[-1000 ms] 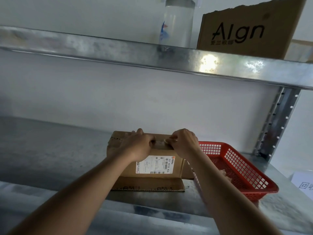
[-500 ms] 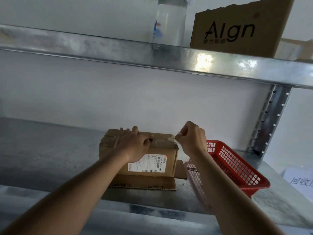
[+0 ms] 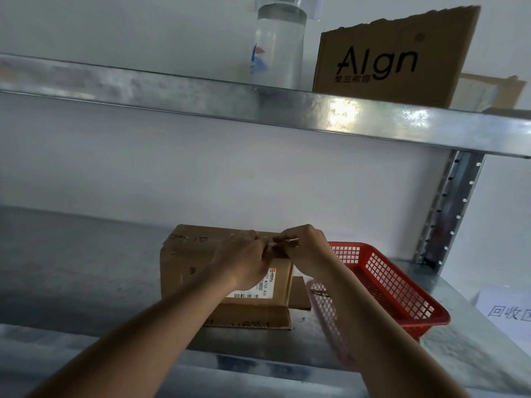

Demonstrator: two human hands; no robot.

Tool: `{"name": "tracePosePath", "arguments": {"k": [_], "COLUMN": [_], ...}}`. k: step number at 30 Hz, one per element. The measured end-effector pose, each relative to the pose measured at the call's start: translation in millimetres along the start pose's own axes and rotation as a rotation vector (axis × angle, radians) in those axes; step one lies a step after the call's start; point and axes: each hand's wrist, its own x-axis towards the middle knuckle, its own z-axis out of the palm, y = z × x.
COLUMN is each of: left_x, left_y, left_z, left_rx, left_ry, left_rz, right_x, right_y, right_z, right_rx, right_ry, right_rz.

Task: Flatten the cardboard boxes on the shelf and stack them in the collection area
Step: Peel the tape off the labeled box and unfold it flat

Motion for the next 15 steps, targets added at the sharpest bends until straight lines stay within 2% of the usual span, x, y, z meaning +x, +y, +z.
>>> {"name": "tracePosePath", "arguments": {"k": [4,7,12,13,15], "left_x": [-4,-3,-2,-2,-1], "left_y": [-1,-5,-11,-11,-12], "left_z": [8,9,9,8,8], "left_rx": [0.084,0.078,0.048,0.048,0.046], "left_ry": [0.029,0.029,0.012,0.009,-0.006], "left_rz": [0.027,0.032,0.004,0.006,0.009], "right_x": [-3,-5,-15,-17,-18], "right_y": [1,4,12,15,20], "right_z": [3,5,-2,-5,-8], "right_rx": [0.109,0.234,0.671,0.698,0.598], "right_ry": [0.130,0.240,0.384,0.392,0.399], "right_rz": [0.028,0.119,0.338,0.354,0.337]}}
